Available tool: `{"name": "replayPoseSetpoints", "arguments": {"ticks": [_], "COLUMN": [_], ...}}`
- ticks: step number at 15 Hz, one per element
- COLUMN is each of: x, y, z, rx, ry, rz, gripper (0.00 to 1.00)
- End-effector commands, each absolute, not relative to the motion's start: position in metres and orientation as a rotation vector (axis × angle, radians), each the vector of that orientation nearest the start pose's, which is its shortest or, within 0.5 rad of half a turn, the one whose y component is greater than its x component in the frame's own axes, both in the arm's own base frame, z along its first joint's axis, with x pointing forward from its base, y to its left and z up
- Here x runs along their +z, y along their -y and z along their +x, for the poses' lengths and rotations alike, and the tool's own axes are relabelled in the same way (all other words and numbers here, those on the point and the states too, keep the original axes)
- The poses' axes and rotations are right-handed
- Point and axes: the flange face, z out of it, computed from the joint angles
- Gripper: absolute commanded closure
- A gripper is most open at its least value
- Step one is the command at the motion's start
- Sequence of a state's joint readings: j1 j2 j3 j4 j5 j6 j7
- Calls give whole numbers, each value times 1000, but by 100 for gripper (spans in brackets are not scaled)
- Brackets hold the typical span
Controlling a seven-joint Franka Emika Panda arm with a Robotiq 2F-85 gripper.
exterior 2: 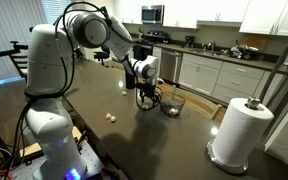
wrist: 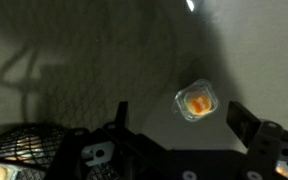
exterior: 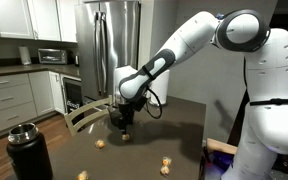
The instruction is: Put one small packet in the basket
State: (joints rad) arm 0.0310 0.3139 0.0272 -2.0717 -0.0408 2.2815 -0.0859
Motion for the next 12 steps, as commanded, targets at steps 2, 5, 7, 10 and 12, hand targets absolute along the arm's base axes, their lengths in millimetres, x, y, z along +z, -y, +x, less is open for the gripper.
{"name": "replayPoseSetpoints", "arguments": {"ticks": [2, 5, 7, 10, 12], "x": [265, 261, 258, 254, 251], "y": [-28, -32, -36, -42, -44], "z": [574, 570, 564, 557, 554], "rx": [46, 41, 74, 96, 110], "ry": [311, 310, 292, 282, 278], "rz": [-3112, -3098, -3084, -3071, -3059], "gripper": [0, 0, 0, 0, 0]}}
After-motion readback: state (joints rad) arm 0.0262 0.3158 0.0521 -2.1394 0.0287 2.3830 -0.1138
